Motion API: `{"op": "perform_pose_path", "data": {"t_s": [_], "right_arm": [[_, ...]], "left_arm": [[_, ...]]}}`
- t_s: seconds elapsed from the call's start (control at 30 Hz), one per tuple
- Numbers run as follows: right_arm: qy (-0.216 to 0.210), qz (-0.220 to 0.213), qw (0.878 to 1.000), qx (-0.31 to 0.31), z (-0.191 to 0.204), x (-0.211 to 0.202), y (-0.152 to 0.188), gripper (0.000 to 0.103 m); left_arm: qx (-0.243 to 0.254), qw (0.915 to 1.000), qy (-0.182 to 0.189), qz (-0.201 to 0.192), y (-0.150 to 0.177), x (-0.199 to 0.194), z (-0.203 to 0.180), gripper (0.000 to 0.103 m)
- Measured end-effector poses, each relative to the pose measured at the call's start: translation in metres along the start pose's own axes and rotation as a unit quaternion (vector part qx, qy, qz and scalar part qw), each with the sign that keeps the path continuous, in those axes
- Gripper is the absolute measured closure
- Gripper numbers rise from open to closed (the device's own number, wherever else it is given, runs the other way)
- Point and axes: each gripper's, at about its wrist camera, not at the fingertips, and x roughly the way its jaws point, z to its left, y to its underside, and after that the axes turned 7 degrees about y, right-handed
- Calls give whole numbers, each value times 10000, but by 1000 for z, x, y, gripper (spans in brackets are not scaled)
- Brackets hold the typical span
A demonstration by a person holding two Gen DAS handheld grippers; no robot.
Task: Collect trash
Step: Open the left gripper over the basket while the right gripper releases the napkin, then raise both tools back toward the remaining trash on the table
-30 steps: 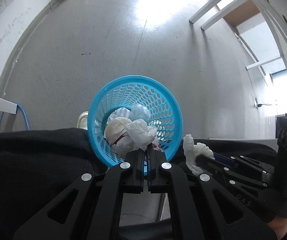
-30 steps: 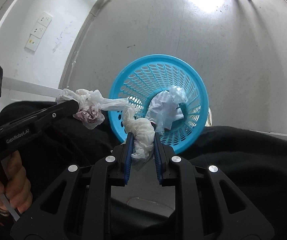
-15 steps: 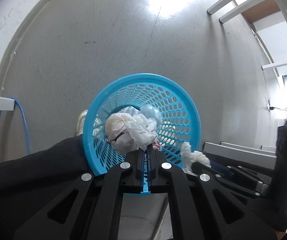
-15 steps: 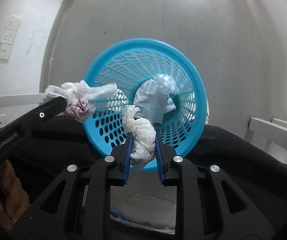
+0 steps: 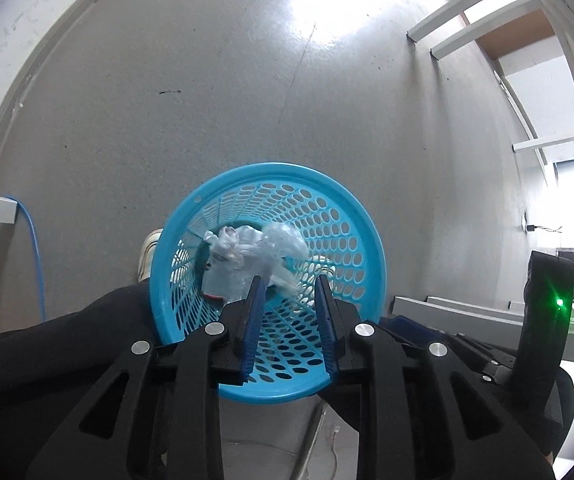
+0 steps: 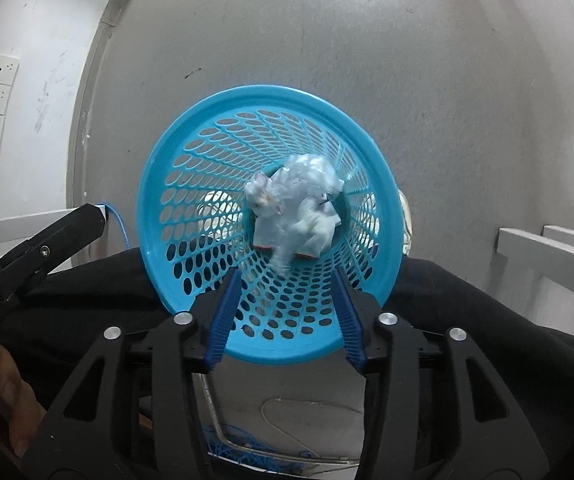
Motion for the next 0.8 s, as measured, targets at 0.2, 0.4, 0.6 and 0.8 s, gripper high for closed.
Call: {"op": "perform_pose_path", "data": {"t_s": [0.2, 0.4, 0.6, 0.8], "right_arm": [[230, -240, 9994, -129, 2, -14, 5, 58], [398, -625, 9970, -204, 2, -41, 18, 55], [448, -1099, 9914, -543, 14, -74, 40, 49], [248, -1447, 9868, -678, 16, -107, 68, 43]], "left_arm": [[170, 9994, -305, -66, 9, -10, -7, 77], [230, 9976, -607, -239, 19, -33, -4, 74], [318, 9968, -544, -489, 35, -61, -4, 64], [565, 9940, -513, -780, 59, -84, -12, 60]]}}
